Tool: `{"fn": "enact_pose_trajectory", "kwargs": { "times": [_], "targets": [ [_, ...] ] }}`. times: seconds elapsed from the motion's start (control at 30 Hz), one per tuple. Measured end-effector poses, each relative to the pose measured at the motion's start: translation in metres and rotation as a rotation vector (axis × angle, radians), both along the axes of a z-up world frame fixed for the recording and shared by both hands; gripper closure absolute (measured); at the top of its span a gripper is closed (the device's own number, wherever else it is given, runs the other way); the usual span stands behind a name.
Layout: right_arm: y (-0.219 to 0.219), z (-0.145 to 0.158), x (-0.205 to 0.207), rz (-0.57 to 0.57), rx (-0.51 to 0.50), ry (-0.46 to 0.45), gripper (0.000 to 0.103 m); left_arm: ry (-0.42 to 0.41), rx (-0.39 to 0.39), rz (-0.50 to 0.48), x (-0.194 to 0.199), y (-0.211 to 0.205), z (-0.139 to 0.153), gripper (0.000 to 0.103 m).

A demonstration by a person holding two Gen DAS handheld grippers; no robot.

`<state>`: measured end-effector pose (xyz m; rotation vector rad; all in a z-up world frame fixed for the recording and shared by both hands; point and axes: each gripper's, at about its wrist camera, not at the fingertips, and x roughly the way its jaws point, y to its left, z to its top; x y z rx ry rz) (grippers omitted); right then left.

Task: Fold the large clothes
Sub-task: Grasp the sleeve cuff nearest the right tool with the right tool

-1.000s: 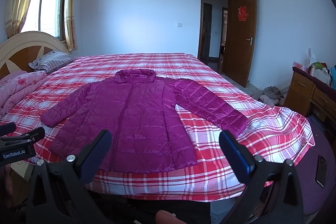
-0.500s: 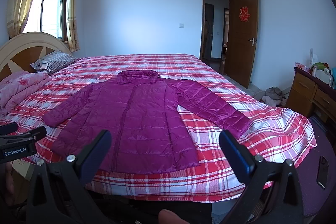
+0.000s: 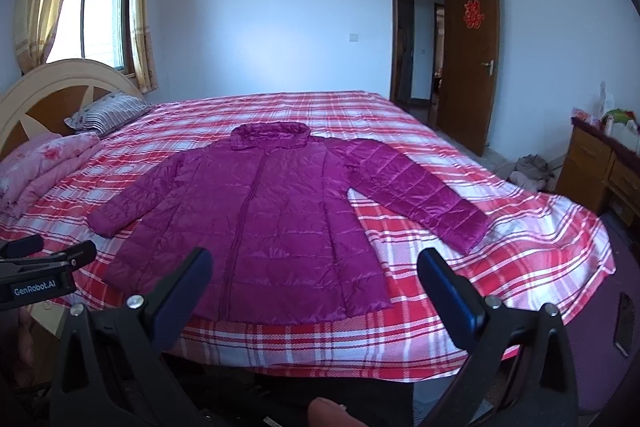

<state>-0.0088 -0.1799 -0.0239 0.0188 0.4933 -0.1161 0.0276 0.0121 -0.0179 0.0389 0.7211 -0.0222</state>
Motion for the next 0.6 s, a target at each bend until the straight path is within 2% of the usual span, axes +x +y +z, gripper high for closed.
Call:
{"fn": "enact_pose_trajectory", "kwargs": {
  "times": [0.1,0.2,0.27,0.4,0.57,0.6],
  "targets": [
    [-0.020,-0.006,0.007,0.014,0.081,-0.017,0.000,-0.058,0.076,-0.003,0.017,0.005,0.000,0.001],
    [-0.054,-0.017,0.029,-0.045,0.094,0.005,0.000,-0.094,0.125,0.011,0.045,0.013,-0.004,0.001],
    [-0.077,-0.025,0.044,-0.088,0.101,0.031,0.000,-0.090,0.143,0.016,0.069,0.018,-0.010,0.001],
    [-0.141,-0.051,0.083,-0.221,0.138,0.151,0.000,-0.073,0.169,0.021,0.114,0.020,-0.027,0.001],
    [-0.216,-0.079,0.109,-0.369,0.205,0.212,0.000,-0.037,0.188,0.063,0.172,0.017,-0.060,0.001],
    [-0.228,-0.083,0.114,-0.394,0.215,0.228,0.003,-0.028,0.185,0.071,0.182,0.017,-0.066,0.001]
  ]
}}
